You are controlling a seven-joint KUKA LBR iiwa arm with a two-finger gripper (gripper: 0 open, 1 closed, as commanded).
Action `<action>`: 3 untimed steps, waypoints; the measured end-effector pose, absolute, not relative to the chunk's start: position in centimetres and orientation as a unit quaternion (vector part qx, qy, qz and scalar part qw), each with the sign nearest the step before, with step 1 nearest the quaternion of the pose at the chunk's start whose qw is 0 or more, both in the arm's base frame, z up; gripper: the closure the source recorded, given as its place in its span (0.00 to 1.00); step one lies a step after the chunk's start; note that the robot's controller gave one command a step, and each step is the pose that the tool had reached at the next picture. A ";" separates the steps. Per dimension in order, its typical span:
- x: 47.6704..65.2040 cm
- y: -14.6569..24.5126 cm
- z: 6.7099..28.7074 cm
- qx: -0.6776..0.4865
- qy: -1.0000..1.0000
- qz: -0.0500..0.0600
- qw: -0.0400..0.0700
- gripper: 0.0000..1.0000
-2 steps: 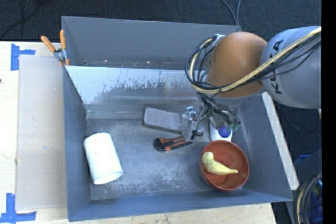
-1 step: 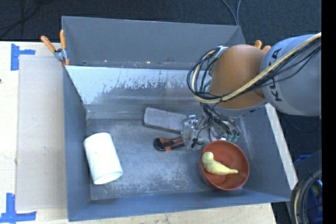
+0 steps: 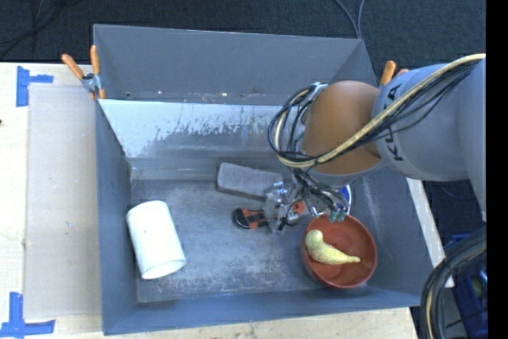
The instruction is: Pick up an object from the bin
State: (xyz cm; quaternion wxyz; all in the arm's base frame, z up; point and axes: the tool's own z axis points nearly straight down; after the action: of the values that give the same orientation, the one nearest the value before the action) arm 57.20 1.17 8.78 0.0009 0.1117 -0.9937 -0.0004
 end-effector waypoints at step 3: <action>54.9 -4.9 13.4 0.106 -0.994 -0.003 0.001 1.00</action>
Offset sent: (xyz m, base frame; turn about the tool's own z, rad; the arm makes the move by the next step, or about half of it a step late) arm -0.0053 -0.0192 -0.0178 -0.0958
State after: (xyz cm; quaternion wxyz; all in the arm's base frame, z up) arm 54.91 -4.95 13.42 0.0014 0.1064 -0.9943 -0.0026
